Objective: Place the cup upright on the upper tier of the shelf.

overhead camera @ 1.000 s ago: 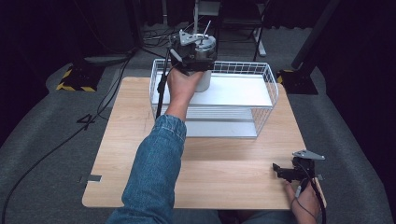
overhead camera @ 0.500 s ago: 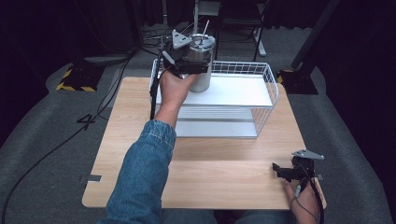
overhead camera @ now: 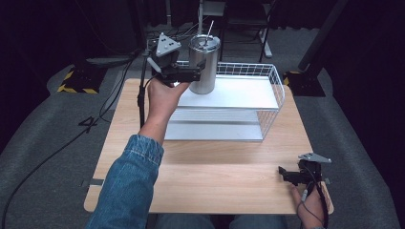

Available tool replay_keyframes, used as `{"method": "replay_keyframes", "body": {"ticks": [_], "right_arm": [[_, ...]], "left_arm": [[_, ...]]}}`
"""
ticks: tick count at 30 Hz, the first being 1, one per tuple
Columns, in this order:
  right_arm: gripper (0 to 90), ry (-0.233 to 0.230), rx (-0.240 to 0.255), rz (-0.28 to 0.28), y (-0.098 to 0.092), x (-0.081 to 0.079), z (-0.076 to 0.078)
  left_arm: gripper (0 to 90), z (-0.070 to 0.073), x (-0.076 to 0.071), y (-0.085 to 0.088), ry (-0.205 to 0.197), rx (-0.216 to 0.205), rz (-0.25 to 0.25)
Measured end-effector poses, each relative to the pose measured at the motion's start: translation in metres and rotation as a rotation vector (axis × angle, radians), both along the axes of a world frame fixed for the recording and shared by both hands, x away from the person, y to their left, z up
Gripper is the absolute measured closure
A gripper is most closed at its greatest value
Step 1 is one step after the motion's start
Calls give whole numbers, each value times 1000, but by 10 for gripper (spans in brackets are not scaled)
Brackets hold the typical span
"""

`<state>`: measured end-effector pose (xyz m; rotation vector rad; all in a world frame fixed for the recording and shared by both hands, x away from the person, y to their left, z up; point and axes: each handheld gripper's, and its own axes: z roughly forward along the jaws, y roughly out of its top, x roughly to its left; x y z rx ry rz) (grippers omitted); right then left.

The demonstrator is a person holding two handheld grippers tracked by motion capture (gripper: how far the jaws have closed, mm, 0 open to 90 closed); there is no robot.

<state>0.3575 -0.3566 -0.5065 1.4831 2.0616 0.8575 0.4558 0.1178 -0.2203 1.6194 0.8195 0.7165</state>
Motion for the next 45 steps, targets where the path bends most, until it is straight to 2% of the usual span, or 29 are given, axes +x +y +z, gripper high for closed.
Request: {"method": "replay_keyframes", "body": {"ticks": [3, 4, 5, 10, 15, 21, 26, 30, 38, 41, 43, 44, 45], "right_arm": [[3, -1, -1, 0, 0, 0, 0], [3, -1, -1, -1, 0, 0, 0], [3, -1, -1, -2, 0, 0, 0], [3, -1, -2, -2, 0, 1, 0], [3, 0, -1, -4, 0, 1, 0], [3, -1, -1, -4, 0, 1, 0], [3, -1, -1, -3, 0, 1, 0], [3, -1, -2, -3, 0, 1, 0], [3, -2, -3, -3, 0, 1, 0], [3, -2, -2, -3, 0, 1, 0], [3, -2, -3, -3, 0, 1, 0], [3, -2, -3, -3, 0, 1, 0], [3, -2, -2, -3, 0, 1, 0]], "left_arm": [[0, 3, -12, 7, -8, 3, -12], [0, 3, -12, 7, -8, 3, -12], [0, 5, -21, 12, -11, 7, -23], [0, 7, -41, 22, -22, 4, -58], [0, 5, -59, 34, -22, 1, -82], [0, -2, -80, 50, -44, 17, -104], [0, -13, -93, 63, -45, 6, -130], [0, -22, -104, 74, -52, 26, -145], [0, -43, -122, 87, -36, 43, -180], [0, -59, -130, 93, -10, 66, -207], [0, -69, -132, 97, 13, 59, -223], [0, -69, -132, 97, 13, 59, -223], [0, -79, -133, 101, 29, 55, -223]]}}
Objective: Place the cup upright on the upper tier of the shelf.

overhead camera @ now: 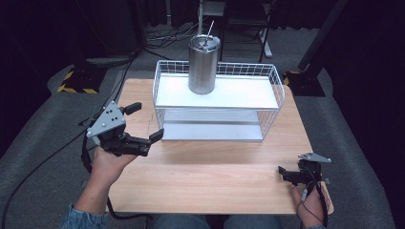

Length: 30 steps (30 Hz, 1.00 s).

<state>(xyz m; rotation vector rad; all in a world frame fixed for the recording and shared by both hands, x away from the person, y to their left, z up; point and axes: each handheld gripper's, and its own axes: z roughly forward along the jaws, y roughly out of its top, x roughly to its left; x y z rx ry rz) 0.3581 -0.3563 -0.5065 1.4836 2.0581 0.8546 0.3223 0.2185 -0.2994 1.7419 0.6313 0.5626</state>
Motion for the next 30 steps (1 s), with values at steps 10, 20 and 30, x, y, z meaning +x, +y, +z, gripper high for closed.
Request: {"method": "replay_keyframes", "body": {"ticks": [10, 20, 30], "right_arm": [[3, 0, 1, 0, 0, 0, 0], [3, 0, 0, 0, 0, 0, 0], [3, 0, 0, 0, 0, 0, 0]], "left_arm": [[0, -56, -8, 20, 102, -48, 18], [0, -103, -16, 30, 179, 41, 83], [0, -137, -15, 33, 259, 85, 112]]}}
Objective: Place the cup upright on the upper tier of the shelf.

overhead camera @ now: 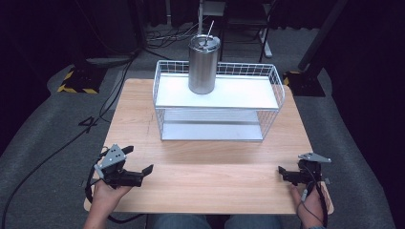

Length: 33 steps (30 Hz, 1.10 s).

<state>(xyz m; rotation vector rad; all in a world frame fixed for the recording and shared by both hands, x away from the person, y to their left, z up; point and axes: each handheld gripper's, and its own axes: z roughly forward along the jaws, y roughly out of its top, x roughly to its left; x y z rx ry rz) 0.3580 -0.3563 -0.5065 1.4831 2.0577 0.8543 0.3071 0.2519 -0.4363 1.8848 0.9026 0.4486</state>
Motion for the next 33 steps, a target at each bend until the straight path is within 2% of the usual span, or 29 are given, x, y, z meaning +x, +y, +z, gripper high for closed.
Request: {"method": "replay_keyframes", "body": {"ticks": [4, 10, 12, 15, 21, 23, 27, 28, 29, 30, 33], "right_arm": [[3, 0, 0, 0, 0, 0, 0], [3, 0, 0, 0, 0, 0, 0], [3, 0, 0, 0, 0, 0, 0], [3, 0, 0, 0, 0, 0, 0], [3, 0, 0, 0, 0, 0, 0], [3, 0, 0, 0, 0, 0, 0], [3, 0, 0, 0, 0, 0, 0], [3, 0, 0, 0, 0, 0, 0], [3, 0, 0, 0, 0, 0, 0], [3, 0, 0, 0, 0, 0, 0], [3, 0, 0, 0, 0, 0, 0]], "left_arm": [[0, -19, 2, 4, 56, 14, 21], [0, -36, 4, 6, 102, 55, 46], [0, -41, 4, 6, 107, 82, 48], [0, -46, 4, 3, 116, 131, 55], [0, -52, 5, -1, 133, 174, 51], [0, -55, 6, -3, 141, 214, 55], [0, -58, 8, -4, 162, 237, 55], [0, -60, 9, -5, 176, 238, 64], [1, -64, 11, -6, 214, 271, 71], [2, -67, 12, -7, 242, 280, 84], [0, -70, 13, -6, 245, 262, 80]]}}
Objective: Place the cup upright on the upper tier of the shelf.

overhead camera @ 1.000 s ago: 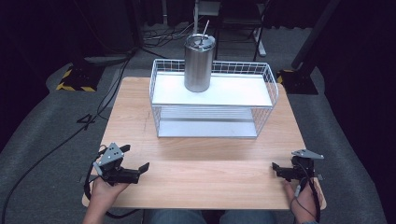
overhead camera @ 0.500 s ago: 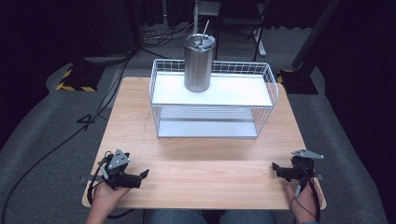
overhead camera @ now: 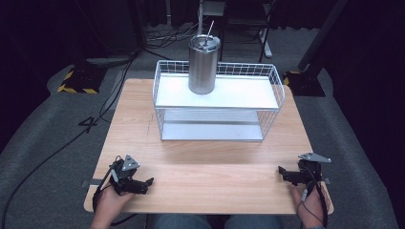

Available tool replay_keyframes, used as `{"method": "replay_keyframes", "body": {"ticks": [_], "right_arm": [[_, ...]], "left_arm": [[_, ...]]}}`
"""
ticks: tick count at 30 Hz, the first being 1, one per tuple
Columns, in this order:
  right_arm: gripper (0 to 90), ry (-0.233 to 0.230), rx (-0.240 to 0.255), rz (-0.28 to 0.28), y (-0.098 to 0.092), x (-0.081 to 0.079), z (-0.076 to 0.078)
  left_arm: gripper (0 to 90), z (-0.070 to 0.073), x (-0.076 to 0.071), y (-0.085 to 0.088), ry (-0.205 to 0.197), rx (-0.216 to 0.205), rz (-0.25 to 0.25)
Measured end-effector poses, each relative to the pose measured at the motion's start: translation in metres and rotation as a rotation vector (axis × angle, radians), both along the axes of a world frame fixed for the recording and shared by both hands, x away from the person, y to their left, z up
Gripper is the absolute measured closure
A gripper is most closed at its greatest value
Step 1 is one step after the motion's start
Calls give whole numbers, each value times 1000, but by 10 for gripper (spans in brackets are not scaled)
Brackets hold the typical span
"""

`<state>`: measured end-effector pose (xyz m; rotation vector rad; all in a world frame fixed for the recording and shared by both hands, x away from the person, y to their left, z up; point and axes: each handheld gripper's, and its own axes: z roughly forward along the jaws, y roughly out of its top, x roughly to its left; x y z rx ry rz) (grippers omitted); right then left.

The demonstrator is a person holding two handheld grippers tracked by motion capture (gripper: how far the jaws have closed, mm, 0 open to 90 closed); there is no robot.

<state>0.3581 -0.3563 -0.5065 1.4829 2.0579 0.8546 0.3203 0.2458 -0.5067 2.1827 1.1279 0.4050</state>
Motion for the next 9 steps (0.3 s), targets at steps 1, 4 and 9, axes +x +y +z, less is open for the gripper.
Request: {"method": "replay_keyframes", "body": {"ticks": [1, 4, 9], "right_arm": [[3, 0, 0, 0, 0, 0, 0], [3, 0, 0, 0, 0, 0, 0], [3, 0, 0, 0, 0, 0, 0]], "left_arm": [[0, 0, 0, 0, 1, 0, 2], [0, 0, 0, 0, 1, -2, 7], [0, 0, 0, 0, 1, -2, 7]]}}
